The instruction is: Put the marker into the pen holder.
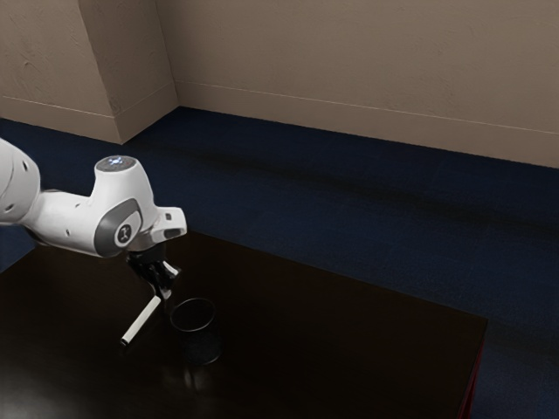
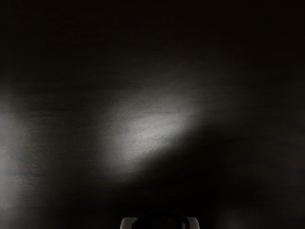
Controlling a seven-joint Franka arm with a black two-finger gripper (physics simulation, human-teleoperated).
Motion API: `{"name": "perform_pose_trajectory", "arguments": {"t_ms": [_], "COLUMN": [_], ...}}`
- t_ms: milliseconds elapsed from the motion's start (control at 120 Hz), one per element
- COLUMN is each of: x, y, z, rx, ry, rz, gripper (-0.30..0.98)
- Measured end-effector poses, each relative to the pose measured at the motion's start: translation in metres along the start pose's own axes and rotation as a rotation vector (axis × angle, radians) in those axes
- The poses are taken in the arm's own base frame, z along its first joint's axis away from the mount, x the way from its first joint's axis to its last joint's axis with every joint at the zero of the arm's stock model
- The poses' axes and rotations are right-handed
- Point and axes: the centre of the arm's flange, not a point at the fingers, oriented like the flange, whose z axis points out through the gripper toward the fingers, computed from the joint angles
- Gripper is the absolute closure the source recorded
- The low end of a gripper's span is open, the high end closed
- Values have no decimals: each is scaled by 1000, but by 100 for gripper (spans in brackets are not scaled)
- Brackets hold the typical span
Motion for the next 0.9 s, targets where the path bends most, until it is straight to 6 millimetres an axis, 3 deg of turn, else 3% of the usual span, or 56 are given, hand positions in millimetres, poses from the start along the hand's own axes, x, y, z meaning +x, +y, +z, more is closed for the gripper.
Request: {"name": "perform_pose_trajectory", "arguments": {"t_ms": [300, 383, 458, 567, 667, 900], "x": [5, 3, 2, -7, -19, -41], "y": [-3, -1, 31, 82, 105, 122], "z": [-88, -124, -160, -193, -195, -179], "rx": [-16, -23, -33, -47, -51, -64], "ry": [131, 189, 247, 284, 264, 203], "rz": [-2, 1, 58, 147, 180, 182], "gripper": [73, 73, 73, 73, 73, 73]}}
